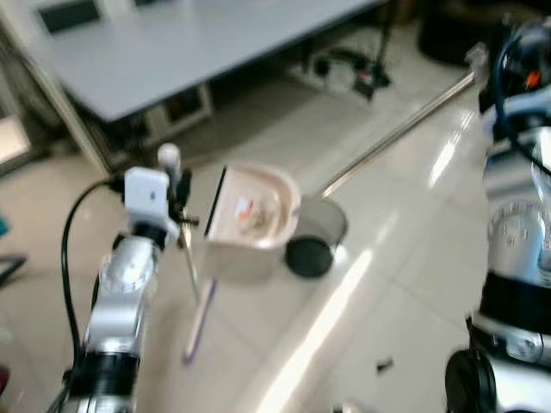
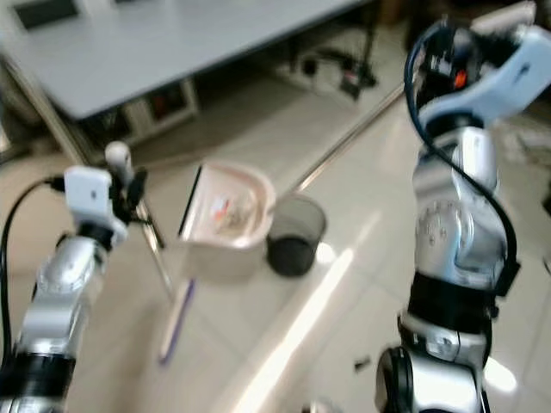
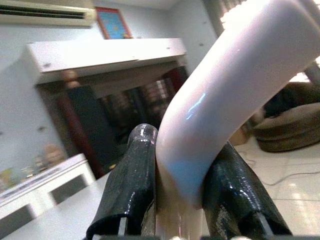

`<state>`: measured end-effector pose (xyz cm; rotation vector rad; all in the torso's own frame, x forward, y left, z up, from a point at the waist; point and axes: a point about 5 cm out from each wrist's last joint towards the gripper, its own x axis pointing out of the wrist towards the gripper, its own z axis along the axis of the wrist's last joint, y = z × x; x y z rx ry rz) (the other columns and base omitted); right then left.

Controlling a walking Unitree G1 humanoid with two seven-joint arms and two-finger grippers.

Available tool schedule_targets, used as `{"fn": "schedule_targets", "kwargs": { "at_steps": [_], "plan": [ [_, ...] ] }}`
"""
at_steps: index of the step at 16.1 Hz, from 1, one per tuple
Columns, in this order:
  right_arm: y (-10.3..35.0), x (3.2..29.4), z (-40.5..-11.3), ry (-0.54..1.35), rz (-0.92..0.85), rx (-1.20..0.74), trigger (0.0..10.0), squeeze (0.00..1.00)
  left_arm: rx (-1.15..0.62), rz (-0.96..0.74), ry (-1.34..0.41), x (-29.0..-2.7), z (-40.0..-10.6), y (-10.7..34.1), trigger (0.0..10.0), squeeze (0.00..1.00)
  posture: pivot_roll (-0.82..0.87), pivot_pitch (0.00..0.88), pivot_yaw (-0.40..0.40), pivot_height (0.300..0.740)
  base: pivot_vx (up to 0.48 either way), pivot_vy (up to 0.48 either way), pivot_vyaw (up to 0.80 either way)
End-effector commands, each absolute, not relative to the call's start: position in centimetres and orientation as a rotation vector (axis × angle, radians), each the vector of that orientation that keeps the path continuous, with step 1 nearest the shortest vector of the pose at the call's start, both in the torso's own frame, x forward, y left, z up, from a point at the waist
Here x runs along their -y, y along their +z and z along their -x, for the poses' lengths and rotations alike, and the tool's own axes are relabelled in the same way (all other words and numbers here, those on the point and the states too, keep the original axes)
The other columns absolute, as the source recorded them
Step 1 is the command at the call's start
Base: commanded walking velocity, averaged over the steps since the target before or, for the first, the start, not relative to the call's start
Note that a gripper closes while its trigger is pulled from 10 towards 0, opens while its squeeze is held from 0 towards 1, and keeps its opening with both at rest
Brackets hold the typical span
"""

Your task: Sweep floor

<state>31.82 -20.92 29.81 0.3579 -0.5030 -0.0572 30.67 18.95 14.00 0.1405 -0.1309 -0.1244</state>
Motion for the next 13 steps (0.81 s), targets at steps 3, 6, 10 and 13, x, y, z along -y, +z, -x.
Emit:
{"fn": "schedule_targets", "kwargs": {
  "at_steps": [3,6,10,13],
  "plan": [
    [30.9,22.2,-31.0,-0.092,-0.341,0.563,10.0,0.0,0.158,-0.119,-0.145,-18.1,-30.8,14.3,10.0,0.0,-0.01,0.018,0.055,0.74,0.423,0.0,0.0],
    [30.5,22.2,-31.0,-0.088,-0.338,0.543,10.0,0.0,0.159,-0.124,-0.139,-18.3,-30.8,14.3,10.0,0.0,-0.01,0.026,0.055,0.74,0.425,0.0,0.0],
    [29.6,22.1,-30.9,-0.095,-0.345,0.508,10.0,0.0,0.151,-0.124,-0.142,-18.2,-30.5,14.0,10.0,0.0,-0.01,0.031,0.056,0.74,0.423,0.0,-0.48],
    [29.2,21.9,-30.8,-0.087,-0.346,0.494,10.0,0.0,0.151,-0.126,-0.147,-18.2,-30.5,14.0,10.0,0.0,-0.01,0.036,0.058,0.74,0.423,0.0,-0.72]
  ]
}}
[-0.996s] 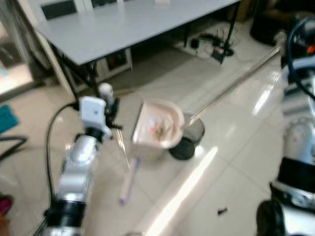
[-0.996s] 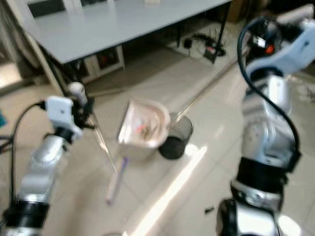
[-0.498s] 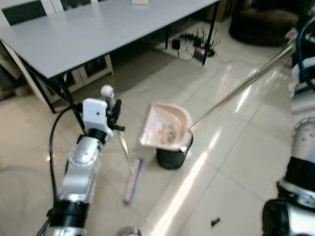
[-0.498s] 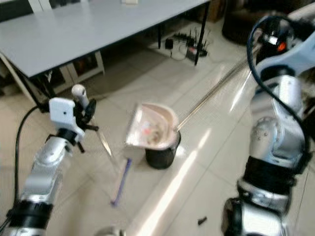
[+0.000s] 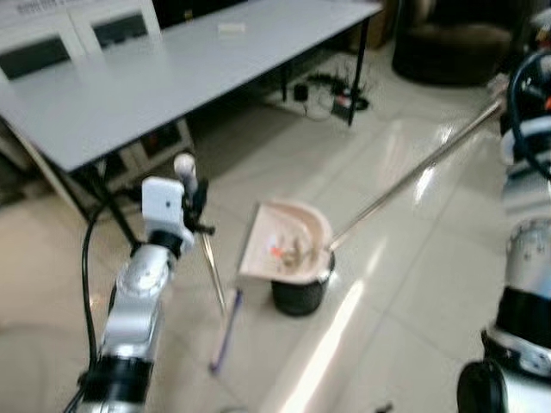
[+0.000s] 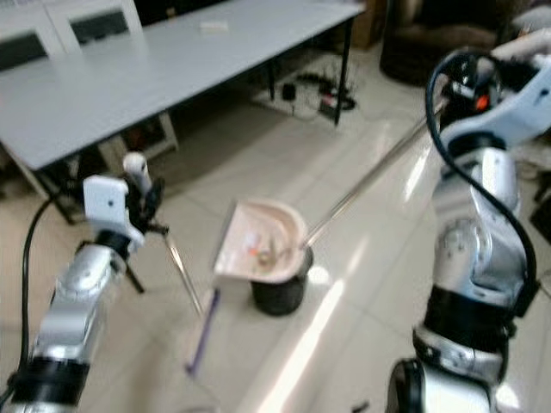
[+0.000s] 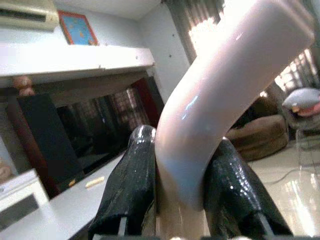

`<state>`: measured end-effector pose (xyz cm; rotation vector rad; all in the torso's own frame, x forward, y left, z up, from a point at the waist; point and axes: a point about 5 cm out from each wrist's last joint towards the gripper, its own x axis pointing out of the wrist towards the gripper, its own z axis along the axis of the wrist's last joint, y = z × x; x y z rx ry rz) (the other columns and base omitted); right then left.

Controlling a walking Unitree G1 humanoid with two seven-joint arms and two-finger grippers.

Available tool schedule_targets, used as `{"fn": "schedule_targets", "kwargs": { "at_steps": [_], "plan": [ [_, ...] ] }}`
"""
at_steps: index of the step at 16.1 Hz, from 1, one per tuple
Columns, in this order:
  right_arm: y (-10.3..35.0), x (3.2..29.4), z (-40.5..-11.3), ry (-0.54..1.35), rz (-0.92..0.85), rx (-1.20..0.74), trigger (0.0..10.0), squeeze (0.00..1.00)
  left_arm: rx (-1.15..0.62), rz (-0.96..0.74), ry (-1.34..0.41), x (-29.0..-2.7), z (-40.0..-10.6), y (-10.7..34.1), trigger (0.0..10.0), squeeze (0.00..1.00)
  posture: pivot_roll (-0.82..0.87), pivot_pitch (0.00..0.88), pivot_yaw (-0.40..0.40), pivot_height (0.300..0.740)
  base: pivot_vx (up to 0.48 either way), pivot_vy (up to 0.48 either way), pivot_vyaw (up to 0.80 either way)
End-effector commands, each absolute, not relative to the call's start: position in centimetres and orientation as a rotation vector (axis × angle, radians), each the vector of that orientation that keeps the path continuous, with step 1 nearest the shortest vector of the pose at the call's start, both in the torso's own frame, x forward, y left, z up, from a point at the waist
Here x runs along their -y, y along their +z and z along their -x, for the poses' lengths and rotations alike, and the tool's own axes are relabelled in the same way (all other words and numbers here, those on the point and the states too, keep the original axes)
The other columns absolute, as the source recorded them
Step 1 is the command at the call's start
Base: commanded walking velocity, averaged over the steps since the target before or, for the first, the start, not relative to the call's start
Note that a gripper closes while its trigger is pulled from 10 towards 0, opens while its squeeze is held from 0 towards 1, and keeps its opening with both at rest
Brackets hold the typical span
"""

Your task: Sweep floor

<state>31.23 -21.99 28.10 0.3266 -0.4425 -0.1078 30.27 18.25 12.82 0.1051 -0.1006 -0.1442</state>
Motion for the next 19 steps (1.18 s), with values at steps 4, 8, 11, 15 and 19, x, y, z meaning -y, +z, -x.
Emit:
{"fn": "schedule_targets", "kwargs": {
  "at_steps": [4,8,11,15,19],
  "plan": [
    [28.4,22.1,-30.8,-0.088,-0.336,0.471,10.0,0.0,0.152,-0.13,-0.149,-18.1,-30.6,14.1,10.0,0.0,0.0,0.034,0.062,0.74,0.421,0.0,0.0],
    [28.0,21.9,-30.8,-0.074,-0.34,0.462,10.0,0.0,0.15,-0.136,-0.134,-18.6,-30.4,13.9,10.0,0.0,0.0,0.029,0.056,0.74,0.423,0.0,0.0],
    [27.9,21.9,-30.8,-0.068,-0.339,0.461,10.0,0.0,0.149,-0.138,-0.128,-18.8,-30.4,13.9,10.0,0.0,0.0,0.023,0.055,0.74,0.424,0.0,0.0],
    [28.0,21.6,-30.9,-0.04,-0.318,0.457,10.0,0.0,0.125,-0.137,-0.106,-19.1,-30.6,13.7,10.0,0.0,0.0,0.022,0.055,0.74,0.308,0.0,0.0],
    [28.0,21.4,-30.8,-0.023,-0.269,0.493,10.0,0.0,0.111,-0.173,-0.064,-19.9,-30.6,13.4,10.0,0.0,0.0,0.022,0.054,0.74,0.0,0.0,0.0]
  ]
}}
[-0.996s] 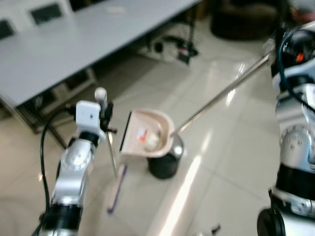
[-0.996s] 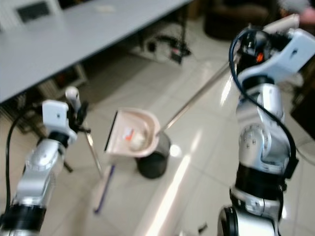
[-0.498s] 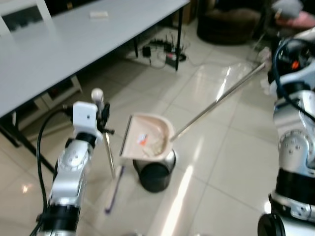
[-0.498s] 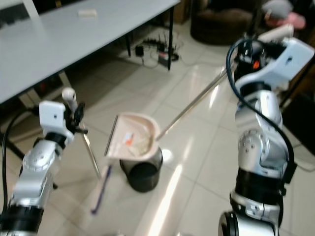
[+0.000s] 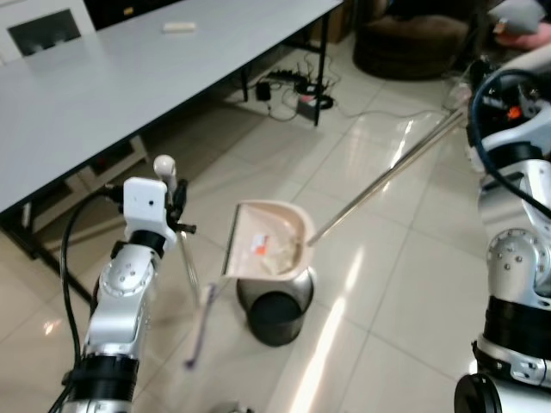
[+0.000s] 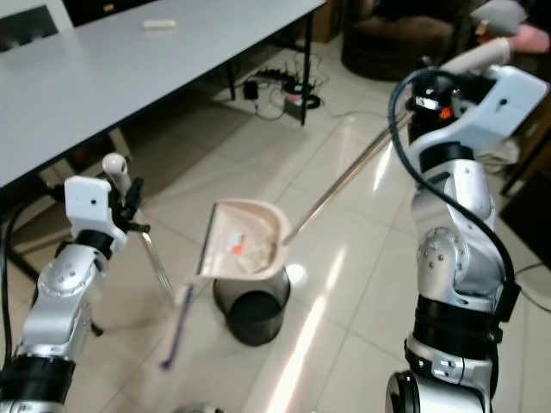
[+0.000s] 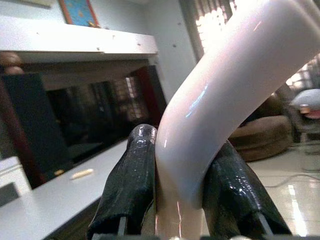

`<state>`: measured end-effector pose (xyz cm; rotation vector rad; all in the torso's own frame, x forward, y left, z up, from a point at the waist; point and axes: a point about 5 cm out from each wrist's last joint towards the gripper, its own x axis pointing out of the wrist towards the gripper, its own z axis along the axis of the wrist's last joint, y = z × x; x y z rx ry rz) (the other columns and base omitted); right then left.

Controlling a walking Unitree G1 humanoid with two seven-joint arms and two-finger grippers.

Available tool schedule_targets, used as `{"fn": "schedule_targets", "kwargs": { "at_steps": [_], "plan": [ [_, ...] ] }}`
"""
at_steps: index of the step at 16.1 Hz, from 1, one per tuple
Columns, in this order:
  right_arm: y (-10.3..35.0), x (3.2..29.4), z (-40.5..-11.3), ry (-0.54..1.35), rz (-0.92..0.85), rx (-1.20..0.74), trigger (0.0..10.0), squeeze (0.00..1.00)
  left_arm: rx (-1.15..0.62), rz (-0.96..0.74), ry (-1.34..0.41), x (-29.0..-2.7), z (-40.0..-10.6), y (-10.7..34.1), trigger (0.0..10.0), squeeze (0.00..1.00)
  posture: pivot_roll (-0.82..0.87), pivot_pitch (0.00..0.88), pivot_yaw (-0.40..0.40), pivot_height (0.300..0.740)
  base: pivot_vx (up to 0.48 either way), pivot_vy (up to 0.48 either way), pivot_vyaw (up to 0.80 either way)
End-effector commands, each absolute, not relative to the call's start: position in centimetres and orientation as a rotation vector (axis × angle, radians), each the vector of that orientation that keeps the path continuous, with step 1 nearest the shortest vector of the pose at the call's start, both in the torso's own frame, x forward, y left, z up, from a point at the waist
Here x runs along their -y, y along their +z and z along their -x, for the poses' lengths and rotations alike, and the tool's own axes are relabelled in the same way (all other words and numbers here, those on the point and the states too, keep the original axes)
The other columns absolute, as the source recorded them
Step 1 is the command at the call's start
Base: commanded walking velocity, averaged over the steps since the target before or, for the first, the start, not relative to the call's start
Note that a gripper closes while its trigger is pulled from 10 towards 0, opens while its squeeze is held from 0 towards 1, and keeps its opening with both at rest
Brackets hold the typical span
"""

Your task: Sweep floor

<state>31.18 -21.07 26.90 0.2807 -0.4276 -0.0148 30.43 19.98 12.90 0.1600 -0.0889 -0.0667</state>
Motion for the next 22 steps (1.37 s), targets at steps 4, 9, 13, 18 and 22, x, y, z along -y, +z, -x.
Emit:
{"fn": "schedule_targets", "kwargs": {
  "at_steps": [4,9,13,18,22],
  "plan": [
    [27.9,20.1,-31.1,0.016,-0.148,0.488,10.0,0.0,0.064,-0.197,-0.027,-20.7,-30.4,12.6,10.0,0.0,0.01,0.031,0.054,0.74,0.0,0.0,0.0],
    [27.2,17.7,-31.5,0.118,-0.017,0.52,10.0,0.0,0.044,-0.21,-0.037,-20.6,-30.3,12.2,10.0,0.0,0.02,0.043,0.058,0.74,0.0,0.0,0.0],
    [26.8,14.2,-31.3,0.279,0.134,0.564,10.0,0.0,0.033,-0.217,-0.04,-20.7,-30.2,12.0,10.0,0.0,0.02,0.048,0.058,0.74,0.0,0.0,0.0],
    [25.4,9.9,-30.4,0.443,0.226,0.609,10.0,0.0,0.028,-0.226,-0.052,-20.2,-30.0,11.8,10.0,0.0,0.02,0.056,0.052,0.74,0.0,0.0,0.0],
    [23.9,6.7,-29.3,0.597,0.311,0.622,10.0,0.0,0.028,-0.228,-0.051,-20.1,-30.0,11.8,10.0,0.0,0.02,0.059,0.048,0.74,0.0,0.0,0.0]
  ]
}}
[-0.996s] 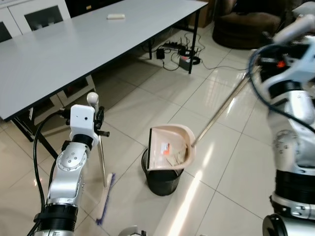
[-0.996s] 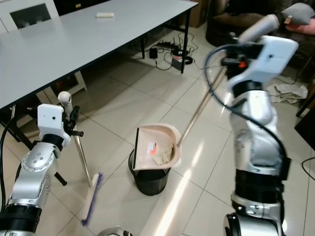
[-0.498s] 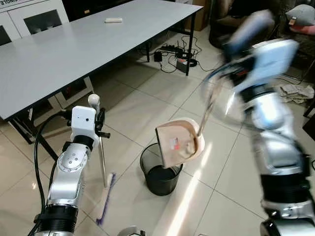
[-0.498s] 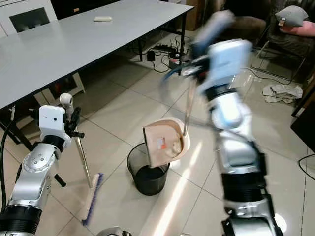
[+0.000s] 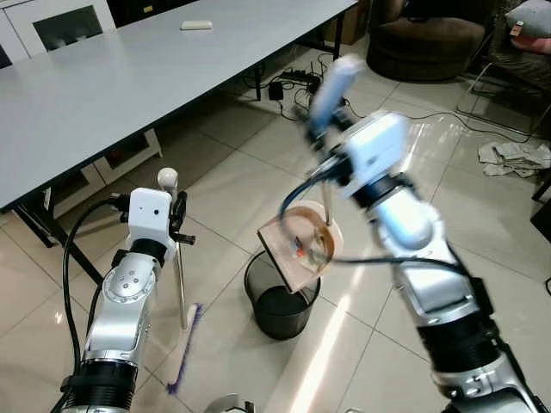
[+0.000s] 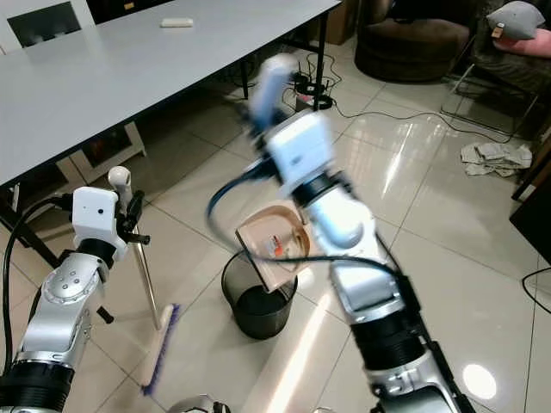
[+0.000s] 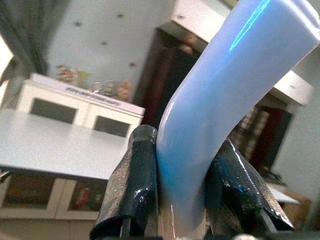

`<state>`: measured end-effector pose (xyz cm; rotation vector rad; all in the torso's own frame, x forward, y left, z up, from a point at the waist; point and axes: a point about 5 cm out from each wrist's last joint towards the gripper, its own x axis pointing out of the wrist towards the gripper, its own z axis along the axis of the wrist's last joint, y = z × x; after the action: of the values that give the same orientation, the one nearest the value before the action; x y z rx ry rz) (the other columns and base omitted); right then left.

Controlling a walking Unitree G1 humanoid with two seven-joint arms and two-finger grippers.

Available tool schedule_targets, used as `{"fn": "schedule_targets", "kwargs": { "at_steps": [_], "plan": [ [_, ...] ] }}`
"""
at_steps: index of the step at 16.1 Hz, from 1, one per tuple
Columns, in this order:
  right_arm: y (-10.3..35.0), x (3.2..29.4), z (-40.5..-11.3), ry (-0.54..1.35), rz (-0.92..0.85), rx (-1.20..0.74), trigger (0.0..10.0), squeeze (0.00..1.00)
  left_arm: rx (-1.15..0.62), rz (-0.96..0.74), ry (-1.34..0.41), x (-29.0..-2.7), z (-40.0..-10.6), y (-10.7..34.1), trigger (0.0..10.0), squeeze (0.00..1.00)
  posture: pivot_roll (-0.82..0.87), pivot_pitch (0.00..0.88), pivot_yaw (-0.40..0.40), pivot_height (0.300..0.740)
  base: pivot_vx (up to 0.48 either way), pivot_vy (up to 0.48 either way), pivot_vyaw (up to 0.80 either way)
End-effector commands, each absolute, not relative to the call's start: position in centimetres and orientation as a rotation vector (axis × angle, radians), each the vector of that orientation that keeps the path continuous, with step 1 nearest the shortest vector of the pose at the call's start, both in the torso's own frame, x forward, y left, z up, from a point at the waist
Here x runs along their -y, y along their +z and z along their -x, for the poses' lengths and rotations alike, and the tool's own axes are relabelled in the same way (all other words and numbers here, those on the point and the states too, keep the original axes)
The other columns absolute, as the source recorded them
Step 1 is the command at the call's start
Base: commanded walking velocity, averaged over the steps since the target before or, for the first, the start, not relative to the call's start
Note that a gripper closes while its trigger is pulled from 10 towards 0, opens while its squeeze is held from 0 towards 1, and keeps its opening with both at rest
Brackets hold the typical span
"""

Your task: Sweep floor

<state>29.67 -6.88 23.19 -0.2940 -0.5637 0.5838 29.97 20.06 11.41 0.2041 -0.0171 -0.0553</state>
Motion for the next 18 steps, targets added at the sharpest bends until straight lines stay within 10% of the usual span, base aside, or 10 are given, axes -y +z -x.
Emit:
{"fn": "schedule_targets", "kwargs": {
  "at_steps": [1,9,18],
  "plan": [
    [23.5,5.9,-28.8,0.644,0.344,0.637,10.0,0.0,0.028,-0.228,-0.051,-20.1,-30.0,11.8,10.0,0.0,0.03,0.061,0.048,0.74,0.0,0.0,0.0],
    [23.0,4.4,-27.6,0.75,0.513,0.707,10.0,0.0,0.008,-0.227,-0.106,-19.6,-29.7,11.3,10.0,0.0,0.01,0.053,0.053,0.74,0.0,0.0,0.0],
    [28.7,18.7,-30.4,0.009,0.494,0.655,10.0,0.0,0.057,-0.161,-0.22,-17.4,-30.3,12.4,10.0,0.0,-0.02,0.024,0.064,0.74,0.0,0.0,0.0]
  ]
}}
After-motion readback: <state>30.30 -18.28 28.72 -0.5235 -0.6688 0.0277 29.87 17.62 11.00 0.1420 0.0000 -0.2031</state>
